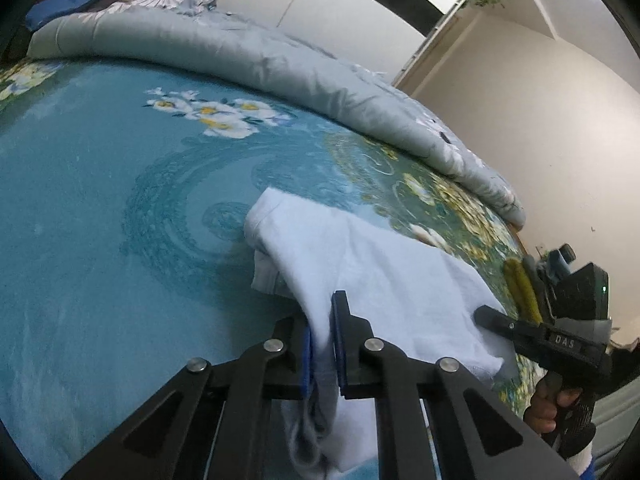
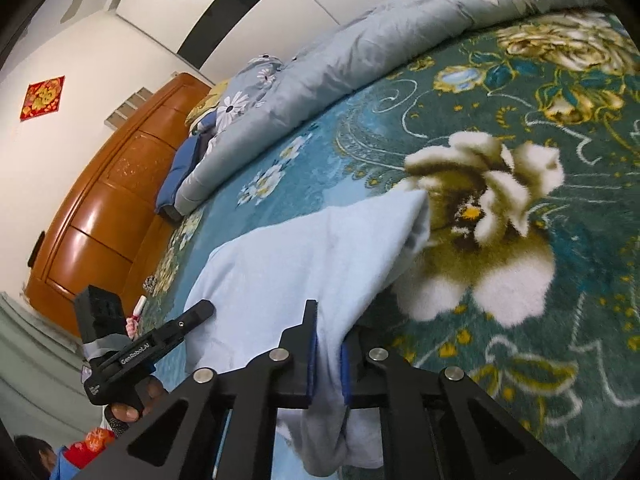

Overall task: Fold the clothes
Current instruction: 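Grasp the folded shirt bundle edge with both grippers, then carry the folded shirt with both grippers toward the clothes stack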

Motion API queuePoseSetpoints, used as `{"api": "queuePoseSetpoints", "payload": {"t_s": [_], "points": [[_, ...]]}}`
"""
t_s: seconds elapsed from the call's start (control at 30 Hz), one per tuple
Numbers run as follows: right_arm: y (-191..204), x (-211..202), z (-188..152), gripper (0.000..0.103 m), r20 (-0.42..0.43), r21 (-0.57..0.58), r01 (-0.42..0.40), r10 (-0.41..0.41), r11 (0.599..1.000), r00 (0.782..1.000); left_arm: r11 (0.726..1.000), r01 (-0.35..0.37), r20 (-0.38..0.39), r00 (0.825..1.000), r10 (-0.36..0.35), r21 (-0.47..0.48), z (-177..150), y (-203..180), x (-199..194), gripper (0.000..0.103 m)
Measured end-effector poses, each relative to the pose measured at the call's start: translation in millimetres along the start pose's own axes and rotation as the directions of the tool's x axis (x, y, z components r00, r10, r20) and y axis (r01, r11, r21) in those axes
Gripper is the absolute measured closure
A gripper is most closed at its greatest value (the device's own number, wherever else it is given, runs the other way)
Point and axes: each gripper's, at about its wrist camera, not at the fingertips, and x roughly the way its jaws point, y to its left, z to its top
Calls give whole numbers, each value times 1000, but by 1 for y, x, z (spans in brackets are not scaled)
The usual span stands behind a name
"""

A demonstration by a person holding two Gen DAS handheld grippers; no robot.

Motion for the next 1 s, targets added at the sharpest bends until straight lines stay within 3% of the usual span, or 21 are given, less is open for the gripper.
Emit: {"api": "queuePoseSetpoints", "payload": {"t_s": [0.23,0.5,1.0], "points": [[4,-34,-14,93,16,-4,20,-19,1000,1000,999,49,0,999,-49,1,-17,-16,-17,93],[15,-81,-28,93,61,-39,50,-48,998,997,995,74,24,997,-76,70,-26,-49,-41,93],[7,-188,-27,93,195,-72,131,-114,989,974,966,188,37,980,-198,177,-18,-143,-50,93]]}}
